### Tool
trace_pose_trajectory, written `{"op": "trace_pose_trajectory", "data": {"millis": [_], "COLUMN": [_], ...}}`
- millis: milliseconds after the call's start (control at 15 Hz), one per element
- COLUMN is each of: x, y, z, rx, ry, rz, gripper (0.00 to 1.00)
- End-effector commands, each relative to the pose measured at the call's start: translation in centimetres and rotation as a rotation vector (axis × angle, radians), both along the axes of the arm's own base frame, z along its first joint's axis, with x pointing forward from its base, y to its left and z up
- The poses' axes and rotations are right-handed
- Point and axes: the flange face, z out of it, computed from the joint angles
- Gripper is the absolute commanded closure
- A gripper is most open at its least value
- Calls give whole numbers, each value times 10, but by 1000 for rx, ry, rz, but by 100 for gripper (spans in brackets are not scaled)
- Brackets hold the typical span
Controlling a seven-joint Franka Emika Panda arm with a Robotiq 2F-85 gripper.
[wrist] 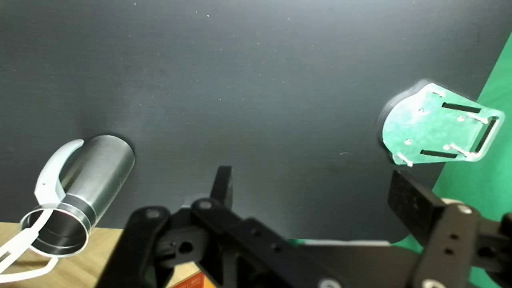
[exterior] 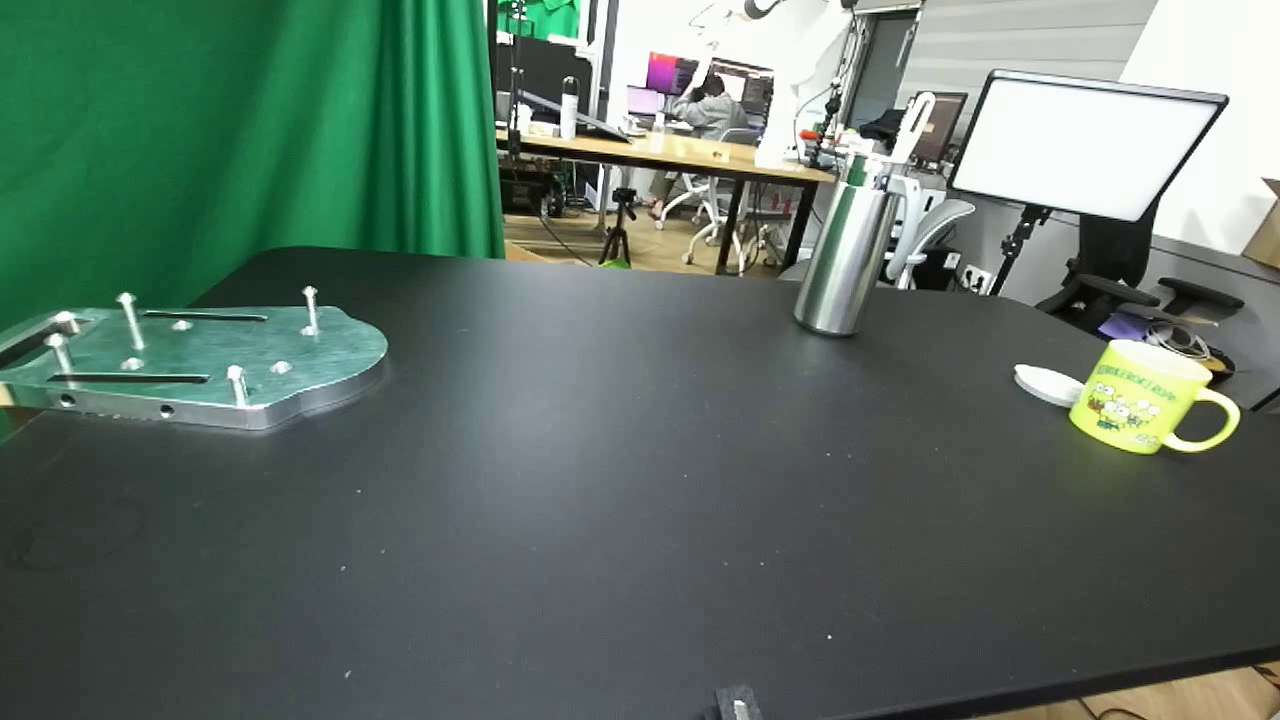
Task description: Use the brush to scrub the flask
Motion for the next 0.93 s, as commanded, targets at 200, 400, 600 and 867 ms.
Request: {"op": "trace_pose_trajectory", "data": {"millis": [200,400,600,867], "x": [44,88,140,193], "y": [-38,-83,-142,-185], "z": [-14,-34,-61,-73], "rx": [-75,-151,-192,-182], "ry": [-34,-80,-85,-66], "rz": [-108,-206,-363,-556], "gripper": [0,0,0,0]}}
